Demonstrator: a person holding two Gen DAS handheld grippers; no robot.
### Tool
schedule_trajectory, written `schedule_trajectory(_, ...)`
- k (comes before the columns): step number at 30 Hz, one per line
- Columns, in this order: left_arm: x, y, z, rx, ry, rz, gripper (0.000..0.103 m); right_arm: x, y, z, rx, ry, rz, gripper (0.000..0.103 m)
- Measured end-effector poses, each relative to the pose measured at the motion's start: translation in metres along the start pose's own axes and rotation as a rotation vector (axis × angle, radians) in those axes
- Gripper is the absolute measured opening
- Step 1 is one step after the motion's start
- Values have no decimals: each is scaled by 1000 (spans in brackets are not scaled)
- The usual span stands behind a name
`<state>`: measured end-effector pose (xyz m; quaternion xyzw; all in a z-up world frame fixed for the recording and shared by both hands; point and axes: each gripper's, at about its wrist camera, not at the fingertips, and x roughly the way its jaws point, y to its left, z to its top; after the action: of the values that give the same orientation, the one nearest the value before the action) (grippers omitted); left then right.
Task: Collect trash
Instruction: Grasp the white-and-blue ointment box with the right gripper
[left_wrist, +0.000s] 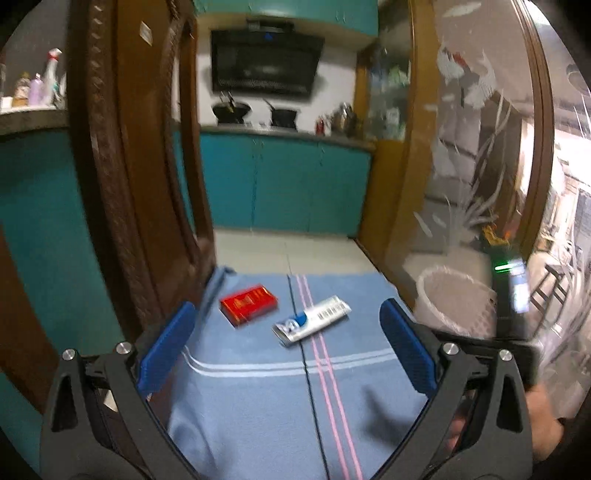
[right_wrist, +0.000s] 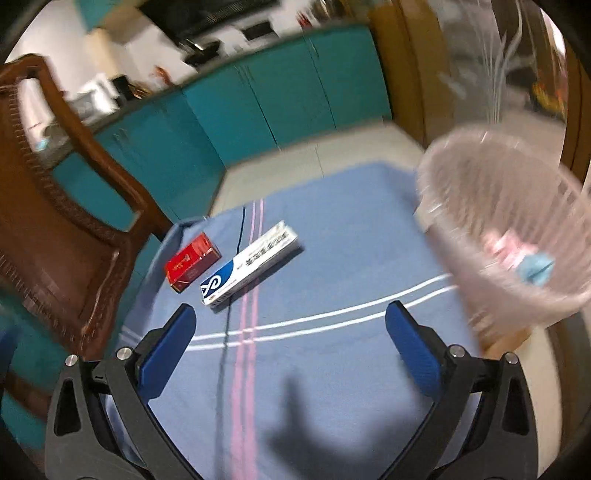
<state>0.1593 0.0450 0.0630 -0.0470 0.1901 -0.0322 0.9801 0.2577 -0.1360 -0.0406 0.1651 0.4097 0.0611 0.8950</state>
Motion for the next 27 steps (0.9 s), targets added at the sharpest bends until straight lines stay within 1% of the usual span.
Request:
schedule_trajectory(2,-5,8,5,-34,-30,-12,99,35,21,7,62,52,-22,100)
schedule_trajectory(4,-11,17,9,-68,-58,-27,99,61,40,11,101,53,-85,99)
schedule_trajectory(5,-14,20,11,-80,-74,-39,99,76,49,13,115,53,-132,96)
schedule_trajectory(6,-18,23,14,-79,-83,-51,99,85,55,14,123,57,-165,94)
schedule_trajectory(8,-22,26,16,-68,-97,-51,99,114,63,17,178,78,-259,90)
schedule_trajectory(10,-22,28,18,-51,-99,-61,99,133,65,18,204,99,-322,89)
schedule_trajectory(11,-21,27,17,-38,-92,-63,99,139,73,20,158,63,-370,87)
schedule_trajectory(12,-20,27,15,-29,-85,-62,99,145,78,21,115,59,-396,82)
schedule_trajectory(13,-18,26,14,-19,-70,-67,99,152,82,21,74,77,-409,82)
schedule_trajectory(14,-15,26,13,-14,-53,-80,99,154,86,20,25,76,-409,77)
schedule_trajectory(15,-13,25,11,-9,-39,-88,99,153,87,19,-5,74,-395,66)
schedule_trajectory(17,-8,23,9,4,-21,-81,99,148,85,17,-82,83,-362,59)
schedule_trajectory(18,-5,22,8,6,-12,-79,99,141,79,17,-111,89,-327,51)
schedule_trajectory(19,-2,22,7,4,1,-75,99,133,69,16,-123,100,-296,47)
schedule_trajectory(20,1,21,5,5,16,-70,99,121,57,15,-123,109,-266,38)
schedule_trajectory(21,4,20,4,8,29,-65,99,110,47,14,-118,110,-228,34)
schedule_trajectory(22,10,17,1,20,56,-56,99,98,38,13,-114,109,-184,33)
schedule_trajectory(23,18,13,-3,41,89,-43,99,83,27,12,-109,97,-159,33)
schedule_trajectory(25,34,4,-9,85,139,-6,100,35,3,6,-93,35,-41,33)
schedule_trajectory(26,43,1,-12,108,164,11,100,21,-4,2,-94,14,-21,33)
schedule_trajectory(27,54,-2,-13,125,185,32,100,0,-14,-4,-93,-28,19,33)
